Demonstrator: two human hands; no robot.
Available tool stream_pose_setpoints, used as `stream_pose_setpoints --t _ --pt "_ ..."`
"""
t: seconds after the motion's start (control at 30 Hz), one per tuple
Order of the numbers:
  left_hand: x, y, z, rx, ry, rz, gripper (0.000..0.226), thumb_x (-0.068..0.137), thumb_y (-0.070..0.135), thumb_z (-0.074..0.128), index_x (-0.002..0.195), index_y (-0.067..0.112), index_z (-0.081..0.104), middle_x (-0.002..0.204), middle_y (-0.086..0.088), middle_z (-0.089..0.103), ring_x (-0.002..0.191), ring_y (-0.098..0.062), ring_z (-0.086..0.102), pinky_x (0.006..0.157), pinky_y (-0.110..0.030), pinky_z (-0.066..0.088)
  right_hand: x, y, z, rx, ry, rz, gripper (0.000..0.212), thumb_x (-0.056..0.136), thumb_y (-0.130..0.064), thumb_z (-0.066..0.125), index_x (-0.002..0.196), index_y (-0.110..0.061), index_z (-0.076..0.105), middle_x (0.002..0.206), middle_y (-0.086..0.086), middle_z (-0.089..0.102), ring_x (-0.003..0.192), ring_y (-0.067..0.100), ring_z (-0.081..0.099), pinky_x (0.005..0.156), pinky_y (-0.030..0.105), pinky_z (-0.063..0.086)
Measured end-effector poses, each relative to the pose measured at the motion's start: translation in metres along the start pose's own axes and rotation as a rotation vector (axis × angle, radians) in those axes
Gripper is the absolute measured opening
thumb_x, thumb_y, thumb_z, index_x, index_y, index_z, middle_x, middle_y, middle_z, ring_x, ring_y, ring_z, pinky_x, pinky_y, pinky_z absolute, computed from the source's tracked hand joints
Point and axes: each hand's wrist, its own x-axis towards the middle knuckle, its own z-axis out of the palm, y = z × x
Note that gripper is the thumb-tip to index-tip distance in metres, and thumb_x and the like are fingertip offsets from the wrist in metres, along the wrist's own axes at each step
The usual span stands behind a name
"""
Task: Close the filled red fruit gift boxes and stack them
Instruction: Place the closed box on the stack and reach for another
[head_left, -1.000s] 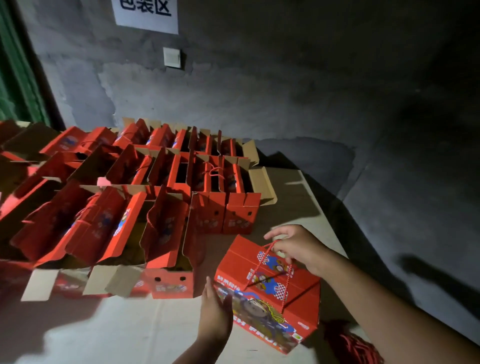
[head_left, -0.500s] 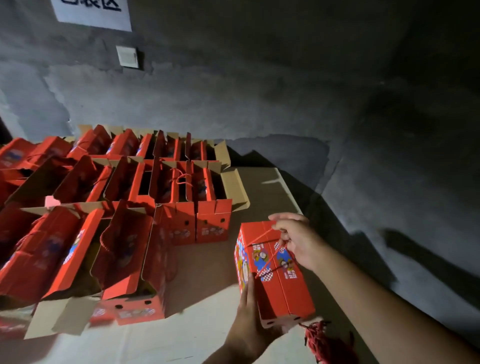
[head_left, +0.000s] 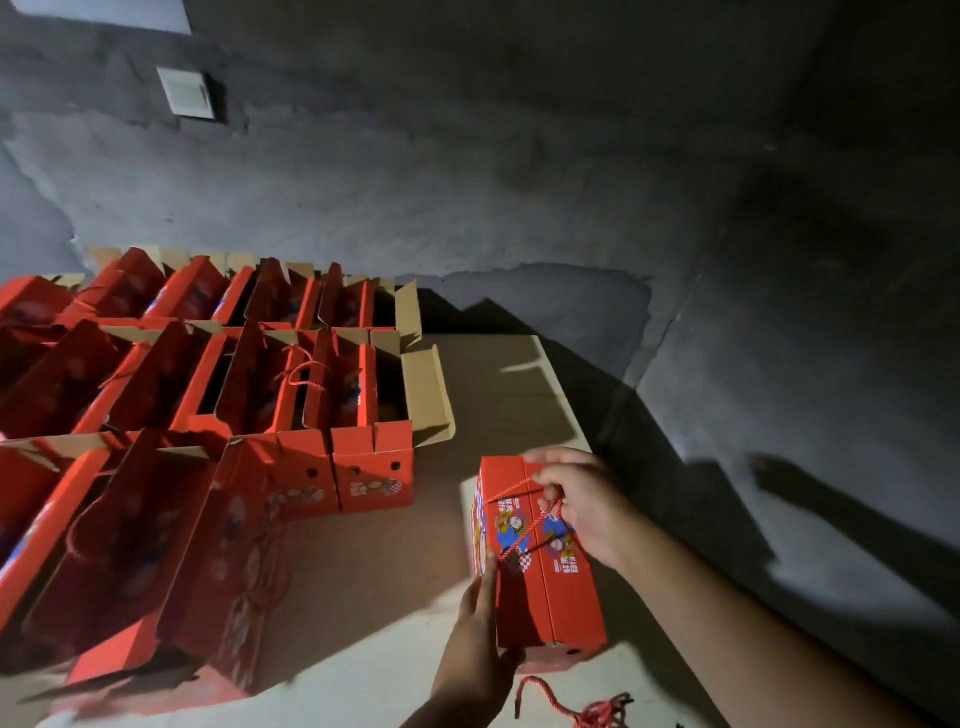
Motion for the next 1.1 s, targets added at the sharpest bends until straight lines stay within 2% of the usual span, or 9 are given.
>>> stream_pose_setpoints --t 0.2,0.47,0.63,0.73,0.83,0.87,0.93,1.0,1.1 --pt "0.041 0.012 0.025 -0.033 -0.005 -0.105 0.125 0.089 -0.002 0.07 0.159 0.05 -0.02 0.164 0.005 0.034 0.144 -0.014 0.046 0.115 -0.035 0.045 0.04 0.004 -0.022 -0.045 -0.009 0.004 0.026 0.089 -0.004 0.07 0.098 -0.026 0.081 0.07 0.003 0.066 0.07 0.017 0.063 0.08 0.038 0.057" --pt "0.092 0.02 0.041 0.006 0.007 -0.118 0.116 0.089 0.004 0.07 0.161 0.054 -0.005 0.162 0.005 0.04 0.142 -0.016 0.048 0.114 -0.037 0.047 0.086 -0.002 -0.052 -0.103 -0.031 -0.005 0.025 0.091 -0.009 0.072 0.102 -0.03 0.08 0.101 0.01 0.077 0.087 0.02 0.076 0.087 0.05 0.064" --pt "0.109 0.017 0.044 0.027 -0.003 -0.078 0.122 0.082 0.002 0.074 0.151 0.069 -0.001 0.161 0.009 0.037 0.14 -0.011 0.047 0.113 -0.028 0.044 0.107 0.016 -0.067 -0.633 -0.07 -0.168 0.038 0.09 -0.018 0.078 0.123 -0.035 0.069 0.112 -0.009 0.059 0.104 0.013 0.066 0.09 0.041 0.062" --pt "0.112 0.01 0.046 0.022 -0.022 -0.067 0.118 0.081 0.006 0.075 0.155 0.066 0.005 0.168 0.006 0.023 0.149 -0.015 0.038 0.113 -0.02 0.036 0.103 0.048 -0.079 -0.962 -0.211 -0.214 0.081 0.079 -0.05 0.081 0.151 -0.043 0.044 0.148 -0.006 0.041 0.138 0.016 0.048 0.11 0.042 0.051" --pt "0.114 0.004 0.046 0.014 -0.019 -0.036 0.117 0.082 0.012 0.078 0.155 0.067 0.005 0.166 0.016 0.019 0.149 -0.005 0.029 0.107 -0.003 0.025 0.093 0.094 -0.092 -1.278 -0.397 -0.196 0.13 0.065 -0.076 0.075 0.161 -0.046 -0.008 0.17 -0.015 -0.007 0.16 0.022 0.001 0.127 0.053 0.022" --pt "0.116 0.004 0.045 0.005 -0.016 -0.02 0.119 0.08 0.011 0.079 0.154 0.067 0.006 0.164 0.019 0.023 0.148 -0.002 0.029 0.108 -0.001 0.026 0.089 0.111 -0.095 -1.378 -0.435 -0.22 0.137 0.068 -0.075 0.077 0.159 -0.043 -0.021 0.169 -0.016 -0.016 0.16 0.024 -0.01 0.128 0.057 0.015" --pt "0.117 0.004 0.044 -0.009 -0.008 0.0 0.12 0.076 0.008 0.079 0.155 0.065 0.009 0.164 0.022 0.03 0.148 -0.004 0.035 0.116 -0.017 0.039 0.081 0.135 -0.097 -1.544 -0.406 -0.317 0.137 0.08 -0.057 0.08 0.153 -0.041 -0.035 0.169 -0.012 -0.02 0.159 0.029 -0.018 0.126 0.063 0.011" --pt "0.117 0.004 0.044 -0.004 0.005 -0.001 0.12 0.076 0.007 0.079 0.158 0.06 0.01 0.164 0.022 0.034 0.149 -0.008 0.038 0.115 -0.03 0.046 0.069 0.143 -0.093 -1.634 -0.33 -0.376 0.132 0.08 -0.054 0.082 0.162 -0.032 -0.02 0.175 -0.003 -0.01 0.16 0.036 -0.014 0.125 0.065 0.016" --pt "0.117 0.002 0.045 0.006 0.01 0.02 0.117 0.08 0.011 0.081 0.159 0.059 0.009 0.165 0.022 0.033 0.149 -0.007 0.038 0.114 -0.029 0.046 0.061 0.143 -0.085 -1.639 -0.255 -0.426 0.132 0.04 -0.071 0.094 0.154 -0.018 0.052 0.159 0.005 0.051 0.147 0.043 0.043 0.1 0.063 0.053"
